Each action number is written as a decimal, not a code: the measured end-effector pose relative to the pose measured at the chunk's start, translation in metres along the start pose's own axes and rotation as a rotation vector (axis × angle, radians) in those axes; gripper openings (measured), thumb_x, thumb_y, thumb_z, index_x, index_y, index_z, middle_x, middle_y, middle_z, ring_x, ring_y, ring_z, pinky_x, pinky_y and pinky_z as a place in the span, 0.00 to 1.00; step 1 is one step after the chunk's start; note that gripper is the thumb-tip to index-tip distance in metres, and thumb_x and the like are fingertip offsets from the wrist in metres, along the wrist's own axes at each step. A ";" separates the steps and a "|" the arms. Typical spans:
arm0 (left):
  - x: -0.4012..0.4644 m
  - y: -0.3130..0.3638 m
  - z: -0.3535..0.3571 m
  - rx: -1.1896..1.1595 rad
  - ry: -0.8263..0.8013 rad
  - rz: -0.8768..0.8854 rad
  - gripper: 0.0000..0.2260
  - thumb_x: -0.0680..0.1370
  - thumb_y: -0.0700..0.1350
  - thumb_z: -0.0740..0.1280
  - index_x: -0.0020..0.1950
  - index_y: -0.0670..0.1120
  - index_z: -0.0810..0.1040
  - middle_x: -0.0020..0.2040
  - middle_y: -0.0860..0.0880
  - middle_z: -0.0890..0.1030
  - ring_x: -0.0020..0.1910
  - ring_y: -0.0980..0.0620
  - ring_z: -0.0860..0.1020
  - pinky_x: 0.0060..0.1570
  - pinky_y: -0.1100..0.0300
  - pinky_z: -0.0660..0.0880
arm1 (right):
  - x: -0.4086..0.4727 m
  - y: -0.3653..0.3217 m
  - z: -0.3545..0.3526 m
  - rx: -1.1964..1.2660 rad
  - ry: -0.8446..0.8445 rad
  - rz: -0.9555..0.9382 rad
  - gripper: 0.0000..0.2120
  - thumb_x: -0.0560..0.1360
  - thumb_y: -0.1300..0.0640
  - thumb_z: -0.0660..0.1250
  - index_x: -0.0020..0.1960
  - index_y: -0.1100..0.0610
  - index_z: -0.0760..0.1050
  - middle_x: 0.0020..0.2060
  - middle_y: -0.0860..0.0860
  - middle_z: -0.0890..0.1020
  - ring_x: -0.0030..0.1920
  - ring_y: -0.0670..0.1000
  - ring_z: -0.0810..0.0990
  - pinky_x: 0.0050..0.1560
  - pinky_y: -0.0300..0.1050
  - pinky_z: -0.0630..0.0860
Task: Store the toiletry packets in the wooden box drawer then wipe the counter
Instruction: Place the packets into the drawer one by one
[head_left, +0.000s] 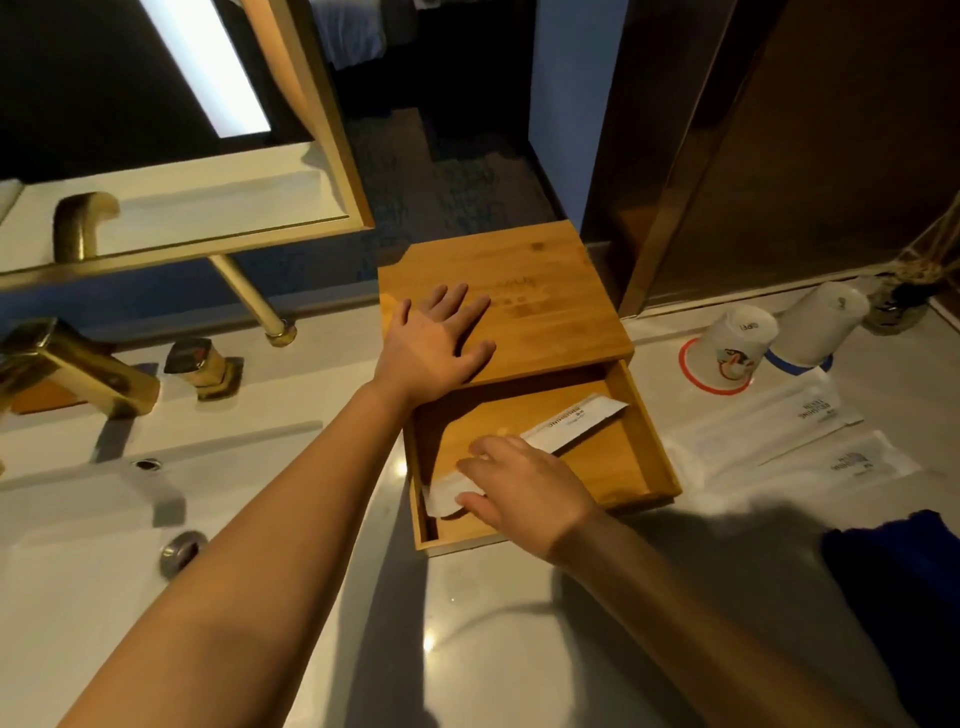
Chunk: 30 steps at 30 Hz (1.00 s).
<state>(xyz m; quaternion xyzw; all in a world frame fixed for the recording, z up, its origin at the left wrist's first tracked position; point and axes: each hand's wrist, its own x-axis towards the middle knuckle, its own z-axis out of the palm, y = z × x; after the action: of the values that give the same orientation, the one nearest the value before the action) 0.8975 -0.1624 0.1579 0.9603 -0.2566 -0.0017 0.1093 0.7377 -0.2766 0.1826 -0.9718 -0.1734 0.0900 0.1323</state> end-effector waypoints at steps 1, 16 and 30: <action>0.000 0.000 0.000 -0.005 0.002 0.000 0.28 0.75 0.64 0.50 0.75 0.58 0.56 0.78 0.50 0.55 0.77 0.49 0.51 0.73 0.41 0.46 | -0.001 0.002 -0.003 0.001 -0.027 0.026 0.17 0.80 0.51 0.55 0.67 0.53 0.68 0.68 0.52 0.69 0.67 0.53 0.67 0.66 0.49 0.66; 0.001 0.001 0.000 -0.012 0.003 -0.007 0.26 0.77 0.63 0.51 0.75 0.58 0.56 0.78 0.51 0.54 0.77 0.48 0.51 0.73 0.42 0.45 | -0.011 0.050 -0.005 -0.103 -0.321 0.259 0.23 0.78 0.40 0.46 0.73 0.40 0.53 0.77 0.50 0.49 0.74 0.57 0.53 0.71 0.58 0.54; 0.000 0.000 0.000 -0.017 0.011 0.004 0.28 0.76 0.63 0.50 0.75 0.58 0.56 0.78 0.50 0.55 0.77 0.48 0.51 0.73 0.42 0.46 | 0.036 0.055 0.006 -0.110 -0.218 0.303 0.26 0.77 0.38 0.46 0.73 0.39 0.44 0.75 0.56 0.54 0.75 0.62 0.47 0.72 0.64 0.45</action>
<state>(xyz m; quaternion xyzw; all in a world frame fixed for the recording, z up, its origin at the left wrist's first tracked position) 0.8974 -0.1629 0.1577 0.9589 -0.2578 0.0018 0.1187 0.7867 -0.3120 0.1569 -0.9770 -0.0433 0.2041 0.0445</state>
